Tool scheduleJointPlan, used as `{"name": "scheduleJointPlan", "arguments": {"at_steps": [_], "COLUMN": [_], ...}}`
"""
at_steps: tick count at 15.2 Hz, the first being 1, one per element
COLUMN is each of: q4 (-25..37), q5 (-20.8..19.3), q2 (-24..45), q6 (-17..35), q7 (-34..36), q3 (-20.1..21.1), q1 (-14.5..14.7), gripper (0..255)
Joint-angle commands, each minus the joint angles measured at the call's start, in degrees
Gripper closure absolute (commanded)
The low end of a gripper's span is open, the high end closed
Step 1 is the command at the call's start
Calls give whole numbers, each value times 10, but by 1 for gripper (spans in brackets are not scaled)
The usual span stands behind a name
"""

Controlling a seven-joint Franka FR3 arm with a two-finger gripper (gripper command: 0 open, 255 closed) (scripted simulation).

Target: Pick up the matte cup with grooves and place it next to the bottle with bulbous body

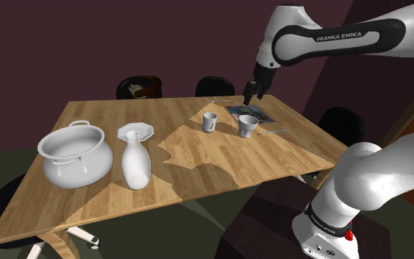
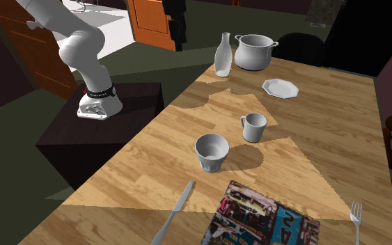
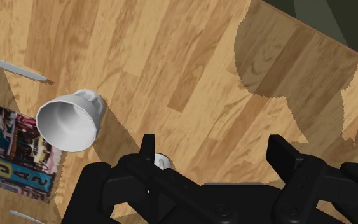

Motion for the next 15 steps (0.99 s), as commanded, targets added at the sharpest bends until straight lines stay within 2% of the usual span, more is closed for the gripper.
{"name": "scheduleJointPlan", "arguments": {"at_steps": [1, 9, 15], "q4": [-7, 1, 38], "q5": [-10, -32, -22], "q2": [25, 160, 280], "q6": [32, 156, 239], "q7": [-15, -67, -114], "q3": [-15, -68, -103], "q1": [-7, -26, -39], "gripper": [0, 0, 0]}}
